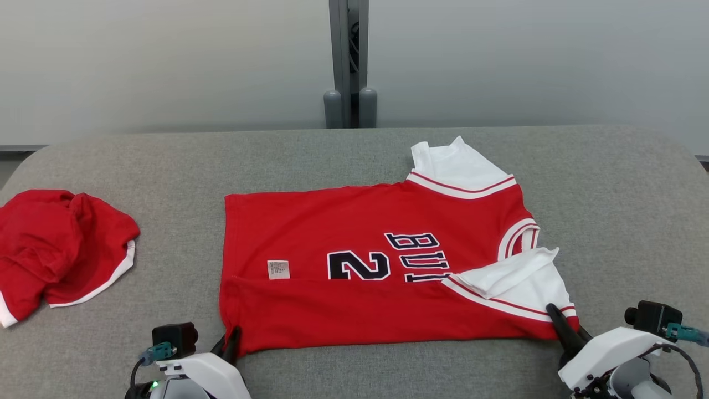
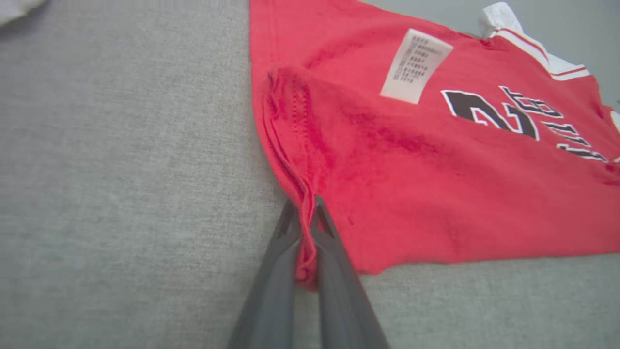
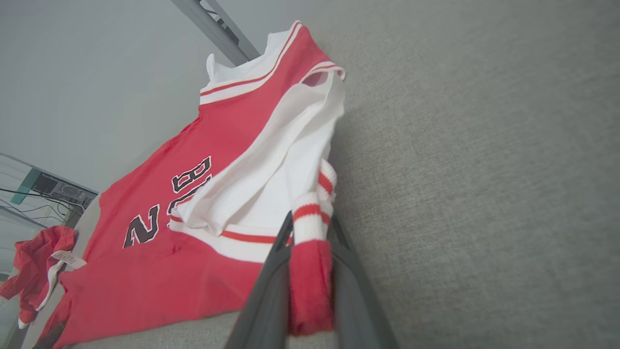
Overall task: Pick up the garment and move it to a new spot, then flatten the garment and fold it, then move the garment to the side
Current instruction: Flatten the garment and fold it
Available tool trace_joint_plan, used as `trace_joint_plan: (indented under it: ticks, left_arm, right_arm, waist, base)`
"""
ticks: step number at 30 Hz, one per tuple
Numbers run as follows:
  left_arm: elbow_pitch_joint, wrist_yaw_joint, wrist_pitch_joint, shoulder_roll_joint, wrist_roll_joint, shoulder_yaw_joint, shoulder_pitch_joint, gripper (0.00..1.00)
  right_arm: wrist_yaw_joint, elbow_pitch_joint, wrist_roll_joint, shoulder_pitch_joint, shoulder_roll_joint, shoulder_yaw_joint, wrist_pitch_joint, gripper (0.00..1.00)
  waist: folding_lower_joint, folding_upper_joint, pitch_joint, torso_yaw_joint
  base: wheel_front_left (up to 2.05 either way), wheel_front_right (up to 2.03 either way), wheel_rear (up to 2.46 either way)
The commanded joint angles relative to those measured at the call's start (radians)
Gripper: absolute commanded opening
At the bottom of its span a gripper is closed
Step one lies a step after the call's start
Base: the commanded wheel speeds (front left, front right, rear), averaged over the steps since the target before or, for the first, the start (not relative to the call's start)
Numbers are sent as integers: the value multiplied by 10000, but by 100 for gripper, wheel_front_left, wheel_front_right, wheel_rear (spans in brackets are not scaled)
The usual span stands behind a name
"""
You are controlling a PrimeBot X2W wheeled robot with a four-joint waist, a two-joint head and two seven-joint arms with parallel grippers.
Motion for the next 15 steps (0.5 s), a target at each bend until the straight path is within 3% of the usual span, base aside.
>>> trace_joint_plan:
  ticks: [1,8,15]
  left_arm:
    - [-105,-37,85,139,-11,-141,134,0]
    - [-1199,-37,897,844,-334,-1121,370,0]
    - [-2691,-39,2185,1909,-983,-1972,648,0]
  right_arm:
    - [5,-123,195,-87,-223,75,292,0]
    - [5,-697,833,-336,-994,394,1815,0]
    - [5,-1457,1726,-286,-1758,432,3554,0]
  waist:
    - [0,0,-177,-47]
    - [0,0,-348,-53]
    - [0,0,-393,69]
  base:
    - [0,0,0]
    - [0,0,0]
    - [0,0,0]
